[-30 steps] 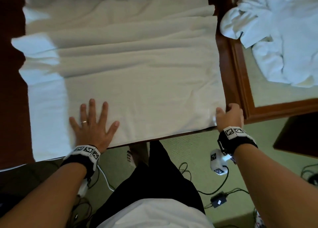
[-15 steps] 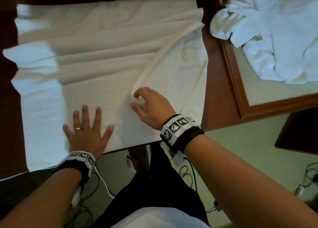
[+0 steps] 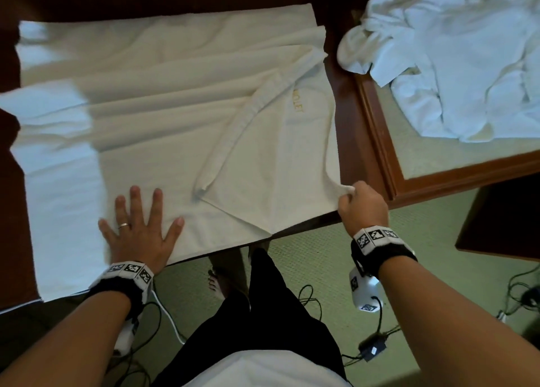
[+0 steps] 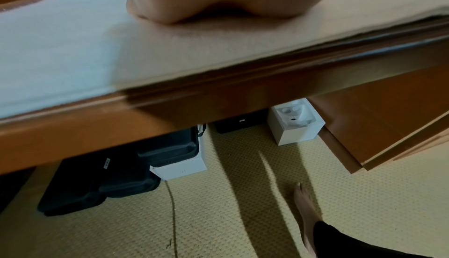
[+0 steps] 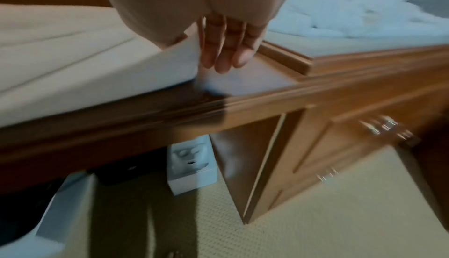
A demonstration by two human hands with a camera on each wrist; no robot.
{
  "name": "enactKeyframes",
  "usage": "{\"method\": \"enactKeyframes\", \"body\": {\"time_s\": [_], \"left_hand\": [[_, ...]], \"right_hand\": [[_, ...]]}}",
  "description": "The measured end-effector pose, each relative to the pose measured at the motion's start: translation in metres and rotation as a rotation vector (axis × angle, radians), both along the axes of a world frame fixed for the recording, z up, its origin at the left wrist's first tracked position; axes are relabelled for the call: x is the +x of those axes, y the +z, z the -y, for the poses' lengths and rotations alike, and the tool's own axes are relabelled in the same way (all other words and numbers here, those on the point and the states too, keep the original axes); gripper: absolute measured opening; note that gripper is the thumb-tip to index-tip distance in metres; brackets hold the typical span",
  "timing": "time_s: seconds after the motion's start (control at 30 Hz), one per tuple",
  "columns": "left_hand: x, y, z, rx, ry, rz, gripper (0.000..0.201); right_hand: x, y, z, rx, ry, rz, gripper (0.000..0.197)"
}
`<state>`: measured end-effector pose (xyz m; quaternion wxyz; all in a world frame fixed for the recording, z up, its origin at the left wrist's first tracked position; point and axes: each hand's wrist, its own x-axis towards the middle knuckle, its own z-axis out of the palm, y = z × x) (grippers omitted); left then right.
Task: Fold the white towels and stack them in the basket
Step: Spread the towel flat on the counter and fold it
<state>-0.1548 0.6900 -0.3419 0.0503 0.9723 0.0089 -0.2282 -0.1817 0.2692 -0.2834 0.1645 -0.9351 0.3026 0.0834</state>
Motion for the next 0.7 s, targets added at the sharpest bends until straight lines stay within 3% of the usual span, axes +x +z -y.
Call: {"method": "enactKeyframes", "body": {"time_s": [0.07,0.13,0.23,0.3,0.33,0.47,0.57,0.63,0.7], "left_hand": [[-0.001,0.004,0.003,-0.024,-0.002,-0.005,0.090],[-0.004,0.010,0.005,-0.069,0.009,0.016,0.092],[-0.018,0.013,0.002,-0.075,0.025,0.016,0.093],[-0.028,0.013,-0.004,-0.032,0.035,-0.017,0.092],[-0.030,0.013,-0.009,-0.009,0.040,-0.030,0.091],[-0.028,0.016,-0.028,0.027,0.095,-0.090,0.095],[-0.025,0.017,-0.033,0.033,0.092,-0.141,0.094],[-0.022,0.020,-0.031,0.030,0.095,-0.170,0.093],[-0.020,0.023,-0.030,0.030,0.097,-0.207,0.093]], "right_hand": [[-0.014,0.003,0.019,0.079,-0.284,0.006,0.014],[-0.026,0.004,0.019,0.034,-0.381,0.017,0.020],[-0.028,0.002,-0.006,-0.111,-0.057,0.078,0.047],[-0.029,-0.004,-0.018,-0.075,0.200,-0.056,0.056],[-0.031,-0.008,-0.018,-0.052,0.247,-0.148,0.059],[-0.034,-0.011,-0.014,-0.022,0.116,-0.307,0.063],[-0.009,0.002,-0.043,-0.065,0.158,-0.122,0.054],[0.012,0.009,-0.083,0.019,0.295,0.026,0.039],[0.034,0.017,-0.129,0.144,0.400,0.035,0.034]]}}
